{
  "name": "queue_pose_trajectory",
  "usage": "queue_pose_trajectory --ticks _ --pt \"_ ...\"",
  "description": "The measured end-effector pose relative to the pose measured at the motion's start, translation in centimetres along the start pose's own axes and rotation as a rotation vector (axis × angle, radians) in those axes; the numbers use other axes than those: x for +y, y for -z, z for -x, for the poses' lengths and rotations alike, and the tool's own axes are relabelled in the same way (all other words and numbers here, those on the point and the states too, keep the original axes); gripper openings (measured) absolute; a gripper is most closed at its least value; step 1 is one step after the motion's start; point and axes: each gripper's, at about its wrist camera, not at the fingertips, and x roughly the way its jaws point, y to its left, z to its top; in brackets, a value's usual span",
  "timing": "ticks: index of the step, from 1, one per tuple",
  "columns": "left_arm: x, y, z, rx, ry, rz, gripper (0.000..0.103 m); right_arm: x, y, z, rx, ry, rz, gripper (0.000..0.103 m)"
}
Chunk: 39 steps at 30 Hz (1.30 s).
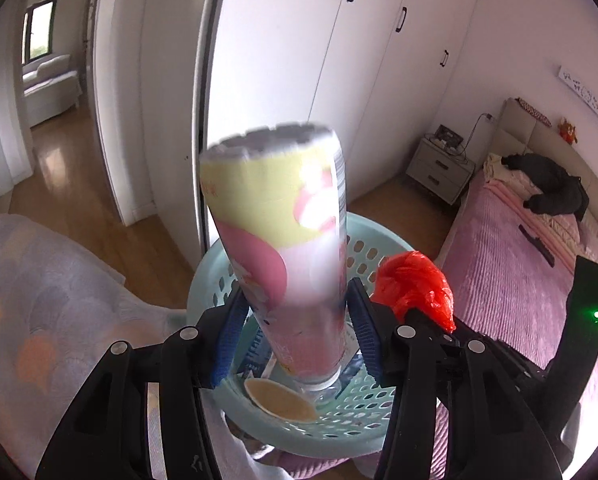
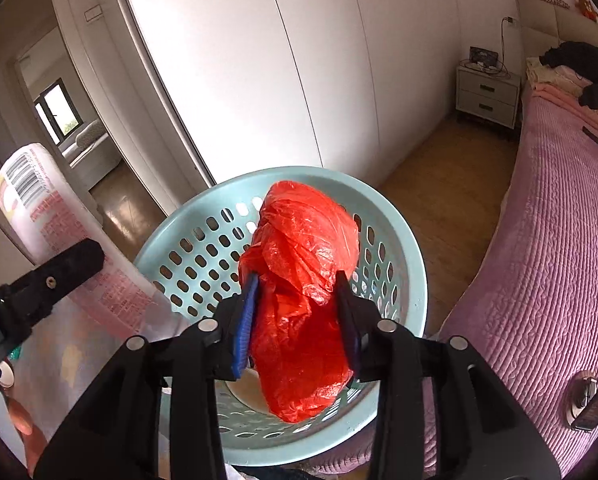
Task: Collect trash
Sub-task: 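Carry the bottle and bag to the basket and release both, then grasp the red-and-blue snack box with the left tool while the right tool grasps the brown paper bag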
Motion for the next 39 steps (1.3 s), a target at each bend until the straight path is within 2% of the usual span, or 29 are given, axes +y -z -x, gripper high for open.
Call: queue_pose_trajectory --ticks 2,4,11,15,21,24,33,39 --pt "-0.1 0.0 -0.1 -0.011 -0.019 -0.006 0.072 -0.3 0.2 0.1 -0.004 0.0 -0.001 0.05" --pt "0.1 0.2 0.3 -0.019 -0.015 -0.01 0.078 -1.0 -0.1 0.1 -0.002 -0.003 -0.013 0.05" --pt "1.8 0.9 2.9 -0.047 0.002 0.032 0.079 -0.8 0.5 1.8 -0.011 -0.035 -0.006 0.05" --pt "2.5 1.6 5.2 -0.081 -0.009 0.056 0.079 1.0 0.5 4.0 -0.045 -0.073 0.022 0.05" --pt "5.7 3.4 10.5 -0.142 -0.004 0.135 0.079 5.6 1.5 7.6 -0.091 -0.161 0.105 0.05" --pt "7.1 4.7 14.3 -0.186 -0.05 0.137 0.079 8.3 2.7 9.4 -0.104 -0.218 0.161 0.05" --pt "11.8 10.4 25.9 -0.268 -0.269 0.199 0.079 16.0 6.7 13.9 -0.117 -0.393 0.325 0.05" --pt "16.4 13.9 32.0 -0.305 -0.408 0.278 0.079 20.9 10.7 15.7 -0.079 -0.52 0.43 0.05"
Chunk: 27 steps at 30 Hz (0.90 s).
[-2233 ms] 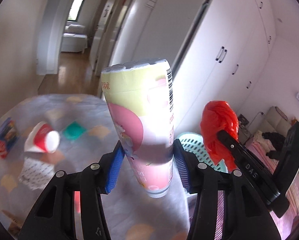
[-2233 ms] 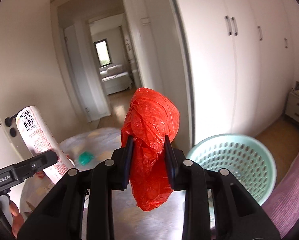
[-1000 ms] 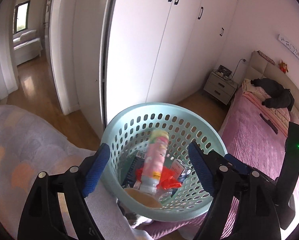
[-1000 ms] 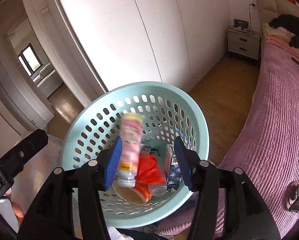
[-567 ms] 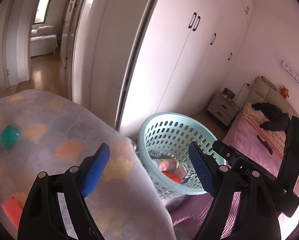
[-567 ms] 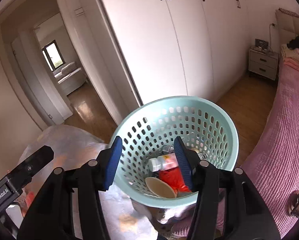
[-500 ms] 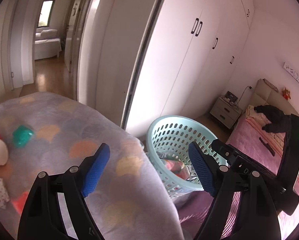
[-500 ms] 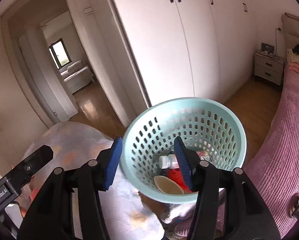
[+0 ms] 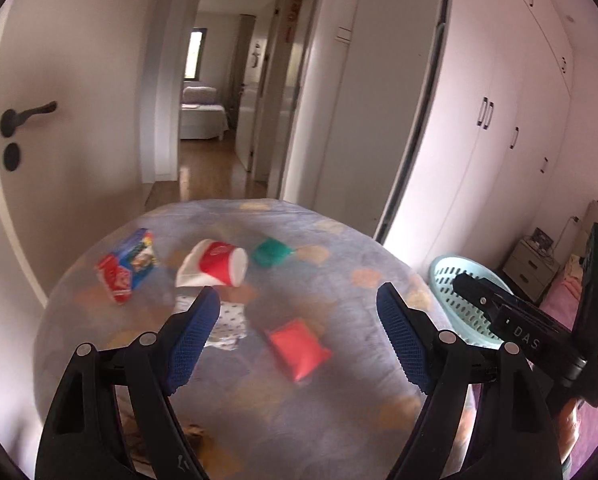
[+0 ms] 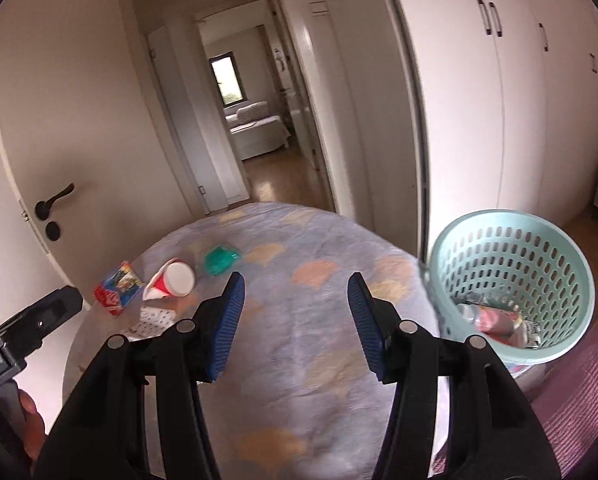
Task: Collect trash
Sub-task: 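Grasp the red-and-blue snack box with the left tool while the right tool grasps the brown paper bag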
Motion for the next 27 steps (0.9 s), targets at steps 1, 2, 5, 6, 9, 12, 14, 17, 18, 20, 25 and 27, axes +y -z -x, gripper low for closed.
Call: queue_pose_trajectory --ticks 1,2,5,6,9,12,14,17,18,20,25,27 --pt "1.0 0.1 0.5 -0.003 -0.023 0.009 0.079 1.1 0.5 -0.1 0.011 -0.023 0.018 0.05" --pt "2.3 0.3 1.0 -0.004 -0.051 0.023 0.079 2.1 1.1 -0.3 0.028 -0.058 0.031 0.05" --pt "6.4 0.9 2.1 0.001 -0.111 0.065 0.079 5.0 2.8 -0.7 0.077 -0.161 0.058 0.05" --pt "7.8 1.2 2.3 0.003 -0.131 0.079 0.079 6.1 3.5 -0.9 0.101 -0.203 0.069 0.05" --pt "11.9 1.9 2.8 0.021 -0.178 0.14 0.078 9.2 5.6 -1.5 0.165 -0.291 0.109 0.051" --pt "14.3 2.5 2.7 0.039 -0.198 0.193 0.078 11.9 7.2 -2.3 0.221 -0.336 0.147 0.056" --pt "15.7 3.0 2.8 0.047 -0.207 0.22 0.078 13.4 7.8 -2.7 0.242 -0.346 0.184 0.056" --pt "16.7 3.3 2.5 0.052 -0.21 0.233 0.077 15.8 8.5 -3.7 0.268 -0.341 0.269 0.055" --pt "16.9 3.3 2.4 0.053 -0.21 0.235 0.077 16.3 8.7 -4.3 0.278 -0.339 0.295 0.055" --pt "17.1 2.9 1.7 0.054 -0.204 0.232 0.077 17.2 8.9 -5.0 0.297 -0.348 0.344 0.055" --pt "17.8 1.4 -1.5 0.083 -0.183 0.158 0.077 19.2 9.8 -7.5 0.344 -0.364 0.411 0.055" --pt "17.9 0.9 -3.0 0.101 -0.163 0.142 0.077 19.6 10.2 -8.5 0.365 -0.352 0.407 0.051"
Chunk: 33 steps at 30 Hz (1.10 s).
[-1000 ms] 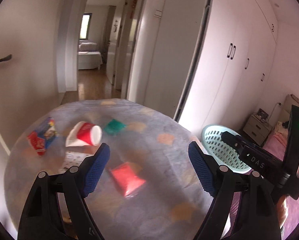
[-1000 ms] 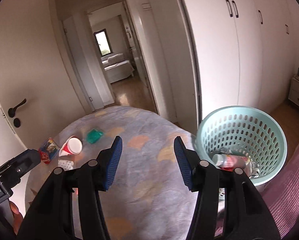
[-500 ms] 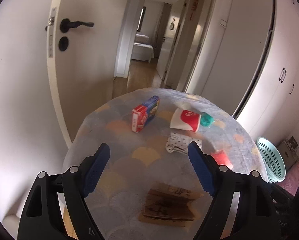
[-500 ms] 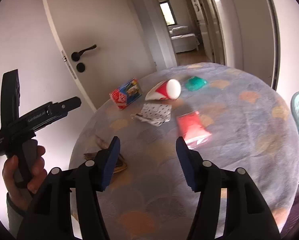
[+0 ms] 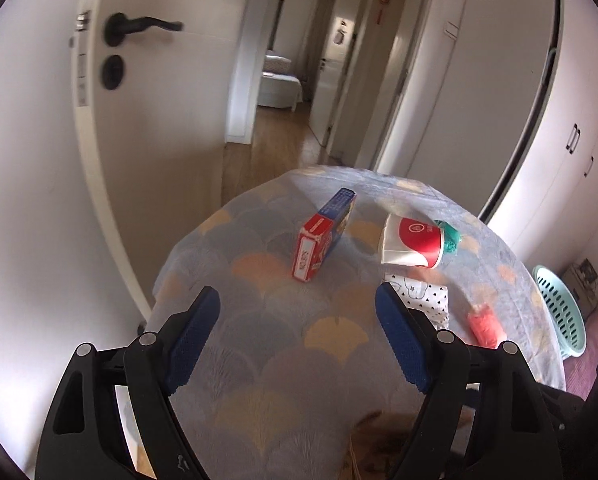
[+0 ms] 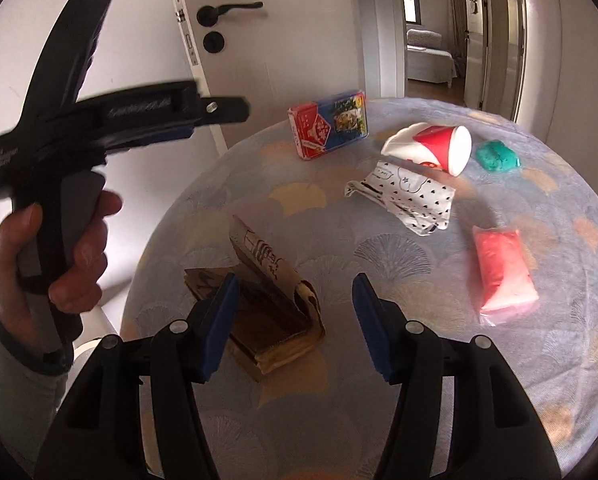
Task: Collect trash
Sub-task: 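Grasp the red-and-blue snack box with the left tool while the right tool grasps the brown paper bag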
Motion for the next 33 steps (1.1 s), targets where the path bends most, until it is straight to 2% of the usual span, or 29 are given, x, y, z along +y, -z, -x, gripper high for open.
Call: queue_pose_trajectory --ticks 3,7,10,12,15,16,19,20,25,30,33 --pt "-0.5 -1.3 -2.6 0.031 0.039 -0.033 0.077 -0.1 -0.1 -1.5 0.04 -0.035 -0.014 0.035" --pt "-1.3 -2.5 -5.7 0.058 0.021 -0.086 0.077 0.2 -0.3 -1.7 0.041 -0.05 0.007 0.032" --pt "-1.4 -3.4 -8.0 0.095 -0.011 -0.078 0.077 0.4 -0.4 -2.2 0.059 -0.07 0.005 0.021" --pt "-1.3 -3.6 -9.2 0.12 -0.017 -0.069 0.073 0.7 -0.3 -2.3 0.063 -0.064 0.021 0.016" --pt "-1.2 -3.7 -10.2 0.149 -0.021 -0.061 0.058 1.3 -0.1 -1.8 0.046 -0.068 0.046 0.006" --pt "-1.3 -3.6 -10.5 0.157 -0.021 -0.064 0.05 1.4 0.0 -1.6 0.041 -0.064 0.051 0.005" --pt "-1.3 -3.2 -10.3 0.165 -0.021 -0.069 0.041 1.5 0.4 -1.3 0.032 -0.06 0.052 0.004" --pt "-1.4 -3.1 -10.1 0.164 -0.012 -0.069 0.032 1.4 0.5 -1.1 0.027 -0.058 0.048 0.003" --pt "-1.6 -2.7 -9.6 0.164 0.013 -0.076 0.017 0.5 1.2 0.5 0.008 -0.034 0.025 0.002" --pt "-1.6 -2.2 -8.6 0.156 0.071 -0.053 0.015 -1.6 1.7 2.7 -0.032 0.021 -0.007 0.002" --pt "-1.8 -1.7 -7.6 0.145 0.079 -0.05 0.015 -3.2 1.7 3.8 -0.057 0.057 -0.04 0.002"
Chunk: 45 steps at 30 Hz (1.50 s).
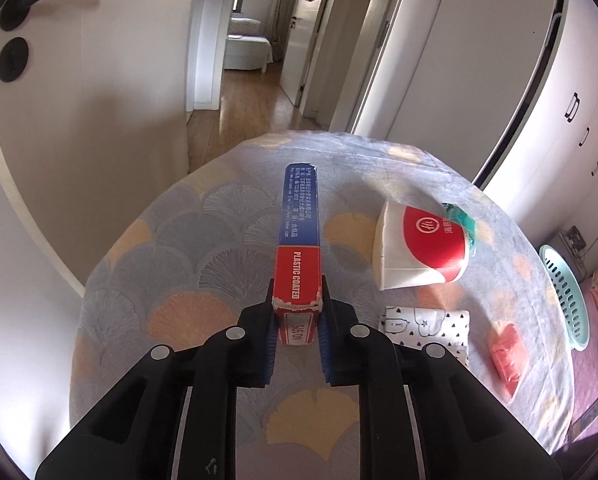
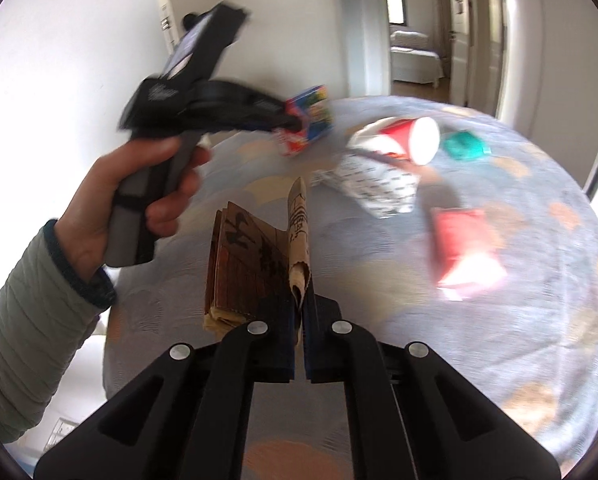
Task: Collect trash
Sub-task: 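Grasp the red-and-blue snack box with the left tool while the right tool grasps the brown paper bag, then carry the box and paper bag to the basket and release both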
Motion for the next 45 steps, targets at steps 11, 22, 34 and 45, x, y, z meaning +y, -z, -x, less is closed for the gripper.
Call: queue_pose_trajectory --ticks 11,22,34,45 --pt "-4.7 0.5 1.8 -0.029 0.088 -0.053 0.015 -5.9 -1.2 5.0 -0.132 0.13 -0.11 0.002" --pt "-17.1 -1.6 3.1 -0.09 0.257 -0.236 0.015 -12.5 -1.8 11.8 -0.28 0.36 -0.196 0.002" --pt "-32.4 -1.6 1.5 -0.09 0.449 -0.439 0.015 -23.2 0.5 18.4 -0.349 0.63 -0.419 0.002" --pt "-40.7 0.2 -5.5 0.068 0.539 -0.452 0.015 -35.0 4.7 17.9 -0.247 0.759 -0.717 0.002"
